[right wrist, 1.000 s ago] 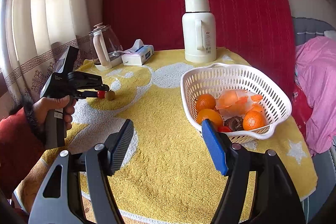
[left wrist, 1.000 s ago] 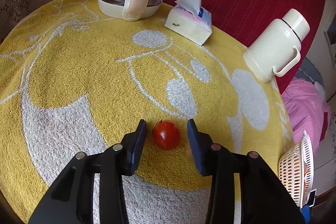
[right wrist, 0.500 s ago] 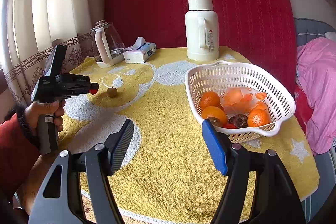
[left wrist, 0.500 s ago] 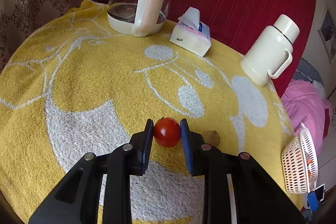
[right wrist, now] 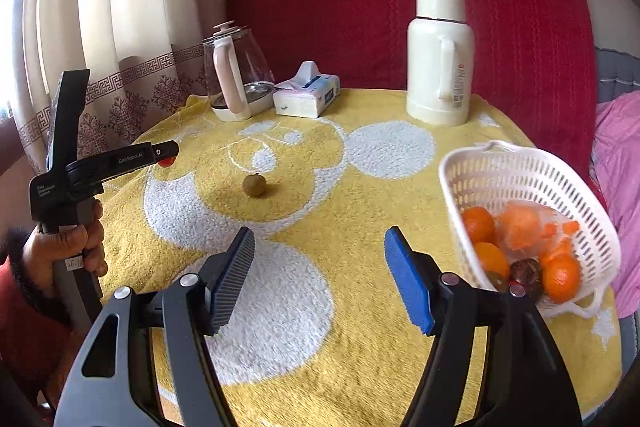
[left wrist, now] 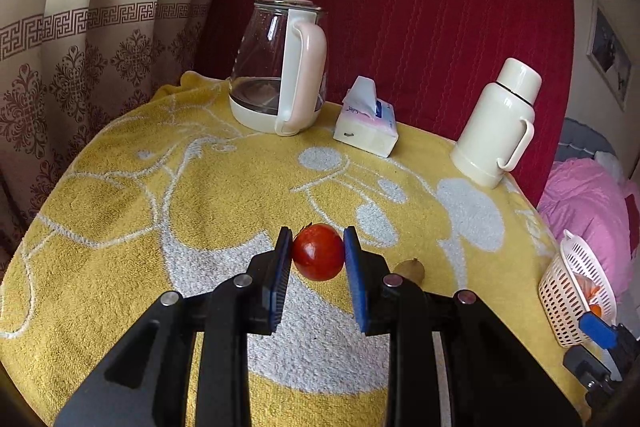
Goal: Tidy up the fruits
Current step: 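Grasp the small brown potato with the right tool while the left tool holds the tomato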
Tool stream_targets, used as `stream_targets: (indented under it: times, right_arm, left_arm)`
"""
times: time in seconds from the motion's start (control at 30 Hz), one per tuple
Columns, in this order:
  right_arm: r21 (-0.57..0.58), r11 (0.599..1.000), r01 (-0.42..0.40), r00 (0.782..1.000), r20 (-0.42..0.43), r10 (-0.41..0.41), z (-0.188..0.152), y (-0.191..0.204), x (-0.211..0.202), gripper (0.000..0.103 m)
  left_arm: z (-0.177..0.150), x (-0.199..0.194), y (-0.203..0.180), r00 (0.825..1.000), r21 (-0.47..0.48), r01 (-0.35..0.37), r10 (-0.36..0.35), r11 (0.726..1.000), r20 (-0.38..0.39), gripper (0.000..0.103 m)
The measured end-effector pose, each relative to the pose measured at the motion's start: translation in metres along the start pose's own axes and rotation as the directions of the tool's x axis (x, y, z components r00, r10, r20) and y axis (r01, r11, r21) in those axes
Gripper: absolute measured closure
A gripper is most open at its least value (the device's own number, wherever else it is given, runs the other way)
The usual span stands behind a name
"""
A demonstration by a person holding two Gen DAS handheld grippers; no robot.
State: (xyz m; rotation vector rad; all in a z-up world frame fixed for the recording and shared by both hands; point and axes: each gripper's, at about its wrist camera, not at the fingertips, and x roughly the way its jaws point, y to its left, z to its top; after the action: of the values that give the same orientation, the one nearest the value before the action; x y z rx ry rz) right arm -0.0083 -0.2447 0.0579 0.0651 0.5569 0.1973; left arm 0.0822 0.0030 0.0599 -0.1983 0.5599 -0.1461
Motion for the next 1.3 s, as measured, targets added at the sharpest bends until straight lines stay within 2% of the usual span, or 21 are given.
stream_targets:
  times: [0.13,0.33,0.4,0.5,0.73,0.97,1.3]
  right_arm:
    - [0.005,0.999,-0.051,0.997,-0.05,0.051,0.011,0.02,0.034,0.034]
    - [0.001,0.997,-0.074,0.991,-0.114,0.074,0.027,0.042,0.086,0.036]
    - [-0.003,0.998,-0.067,0.989,-0.135,0.066,0.032,0.046,0.102,0.044]
    - [0.023,0.997,-0.079,0.982,-0.17,0.082,0.038,0.049,0.123,0.049]
    - [0.02,0.998,-0.067,0.975,-0.212,0.07,0.048,0.057,0.158,0.057]
    - [0.005,0.999,-0.05,0.966,-0.255,0.05,0.049,0.062,0.179,0.073]
    - [0.011,0.999,-0.048,0.972,-0.23,0.049,0.046,0.06,0.165,0.073]
  left_arm:
    - [-0.003,-0.002,0.008,1.0,-0.008,-0.015,0.015,1.0,0.011,0.077]
    - [-0.007,0.002,0.021,1.0,-0.052,-0.029,0.029,0.998,0.005,0.077]
    - [-0.009,0.002,0.024,1.0,-0.062,-0.029,0.029,0.998,0.006,0.077]
    - [-0.01,0.003,0.028,1.0,-0.084,-0.023,0.023,0.996,-0.002,0.077]
    - [-0.011,0.003,0.037,1.0,-0.133,-0.012,0.01,0.991,-0.011,0.077]
    - [-0.013,0.004,0.038,1.0,-0.144,-0.007,0.005,0.989,-0.02,0.077]
    - [-0.013,0.003,0.035,1.0,-0.135,-0.006,0.004,0.991,-0.015,0.077]
